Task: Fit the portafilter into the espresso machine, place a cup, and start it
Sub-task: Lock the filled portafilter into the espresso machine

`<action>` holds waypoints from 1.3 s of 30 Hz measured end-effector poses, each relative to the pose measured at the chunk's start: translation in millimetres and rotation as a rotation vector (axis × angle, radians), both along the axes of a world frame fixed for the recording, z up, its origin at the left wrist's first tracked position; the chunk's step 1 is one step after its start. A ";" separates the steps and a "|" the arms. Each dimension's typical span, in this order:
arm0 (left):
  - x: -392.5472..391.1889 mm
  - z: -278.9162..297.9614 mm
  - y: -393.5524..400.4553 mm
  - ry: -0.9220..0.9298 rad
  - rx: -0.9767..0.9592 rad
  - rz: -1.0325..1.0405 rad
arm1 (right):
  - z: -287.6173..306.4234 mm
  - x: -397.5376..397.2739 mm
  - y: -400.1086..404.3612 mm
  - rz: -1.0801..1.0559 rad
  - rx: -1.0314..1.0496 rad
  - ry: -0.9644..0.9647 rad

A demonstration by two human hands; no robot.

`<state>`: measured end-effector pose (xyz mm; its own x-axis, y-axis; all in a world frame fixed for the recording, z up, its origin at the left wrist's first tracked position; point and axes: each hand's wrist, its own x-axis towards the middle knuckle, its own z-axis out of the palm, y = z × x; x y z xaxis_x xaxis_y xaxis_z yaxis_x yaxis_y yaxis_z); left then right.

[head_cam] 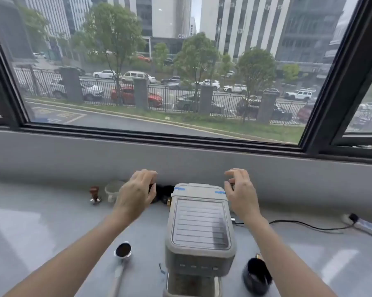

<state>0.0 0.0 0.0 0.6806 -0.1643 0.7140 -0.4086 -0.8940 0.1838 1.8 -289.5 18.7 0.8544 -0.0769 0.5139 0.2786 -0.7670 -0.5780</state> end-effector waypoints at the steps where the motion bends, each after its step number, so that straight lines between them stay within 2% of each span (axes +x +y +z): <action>1: -4.5 -11.9 -0.2 0.030 -0.001 0.014 | -9.6 -1.7 1.0 -0.008 0.016 0.028; 8: -57.6 -142.2 24.0 0.415 0.002 0.165 | -77.8 -32.2 7.4 -0.061 0.043 0.188; 13: -89.5 -226.9 60.5 0.694 0.167 0.353 | -87.1 -38.5 13.4 -0.049 0.119 0.343; 19: -113.5 -291.8 78.9 0.966 0.026 0.470 | -92.3 -38.9 17.3 -0.051 0.168 0.430; 24: -110.2 -280.3 65.9 1.035 -0.027 0.546 | -90.7 -40.3 18.7 -0.050 0.155 0.436; 29: -106.1 -268.7 62.3 1.075 -0.272 0.574 | -89.3 -40.4 17.8 -0.025 0.137 0.422; 39: -164.4 -235.6 36.8 0.967 -0.244 0.403 | -86.9 -44.4 17.7 0.001 0.188 0.416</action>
<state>-164.4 36.8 -235.6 0.9466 0.2723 -0.1728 0.3221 -0.8257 0.4632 -42.6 -271.8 -68.2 0.9854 -0.1348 0.1044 -0.0056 -0.6378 -0.7701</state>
